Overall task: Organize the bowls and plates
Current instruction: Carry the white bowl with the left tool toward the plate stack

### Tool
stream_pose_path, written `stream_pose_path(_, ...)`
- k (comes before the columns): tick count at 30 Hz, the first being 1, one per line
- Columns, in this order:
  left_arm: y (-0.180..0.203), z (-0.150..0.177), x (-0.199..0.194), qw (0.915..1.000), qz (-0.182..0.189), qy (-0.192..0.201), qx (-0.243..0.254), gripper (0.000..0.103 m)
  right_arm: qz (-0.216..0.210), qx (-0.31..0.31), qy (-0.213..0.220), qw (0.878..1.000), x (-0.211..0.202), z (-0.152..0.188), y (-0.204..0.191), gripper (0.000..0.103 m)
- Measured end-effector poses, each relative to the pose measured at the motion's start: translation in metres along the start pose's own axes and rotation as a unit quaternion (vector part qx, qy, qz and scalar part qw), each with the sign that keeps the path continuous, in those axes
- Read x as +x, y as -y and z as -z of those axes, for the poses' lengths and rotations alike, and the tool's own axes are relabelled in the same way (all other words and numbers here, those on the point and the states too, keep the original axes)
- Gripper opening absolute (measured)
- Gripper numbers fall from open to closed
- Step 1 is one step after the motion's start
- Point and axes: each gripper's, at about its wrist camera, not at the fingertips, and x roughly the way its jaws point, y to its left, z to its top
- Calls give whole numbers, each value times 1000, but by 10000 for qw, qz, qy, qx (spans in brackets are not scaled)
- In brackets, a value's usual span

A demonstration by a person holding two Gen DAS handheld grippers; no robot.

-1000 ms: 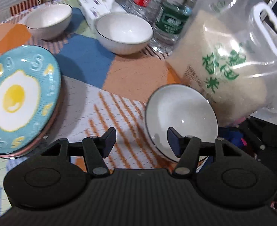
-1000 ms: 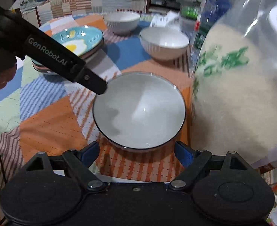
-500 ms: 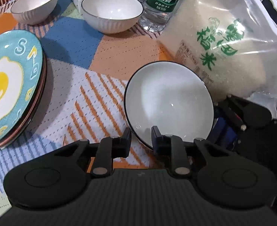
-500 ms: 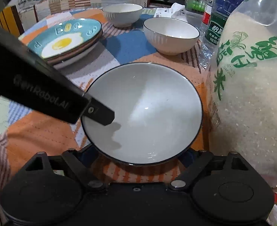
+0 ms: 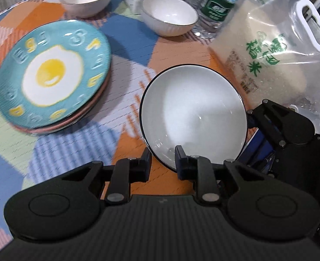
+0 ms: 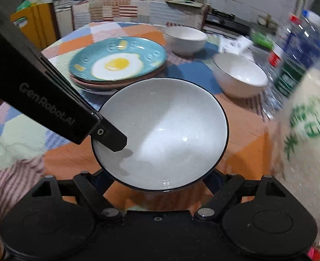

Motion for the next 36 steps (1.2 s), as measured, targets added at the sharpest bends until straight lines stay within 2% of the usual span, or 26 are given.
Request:
stream_pose_path(5, -15, 12, -13, 9997, -141, -155, -132, 21, -246, -300, 20, 9992, -4, -8, -21, 89)
stream_pose_path(9, -31, 24, -17, 9989, -200, -287, -319, 21, -319, -654, -128, 9973, -2, -14, -44, 89)
stream_pose_path(16, -54, 31, -20, 9975, -363, -281, -546, 21, -526, -853, -112, 9949, 8, -19, -64, 89)
stream_pose_path(23, -69, 33, -13, 9958, -279, -411, -773, 22, -612, -1028, -130, 9927, 20, -21, -76, 88)
stream_pose_path(28, -70, 36, -8, 9952, -246, -451, -836, 24, -704, -923, -266, 9929, 25, -17, -76, 88)
stream_pose_path(32, -70, 36, -10, 9952, -221, -475, -822, 24, -638, -953, -245, 9931, 27, -16, -79, 88)
stream_pose_path(36, -65, 33, -21, 9949, -100, -528, -857, 33, -643, -1036, -367, 9919, 22, -16, -78, 89)
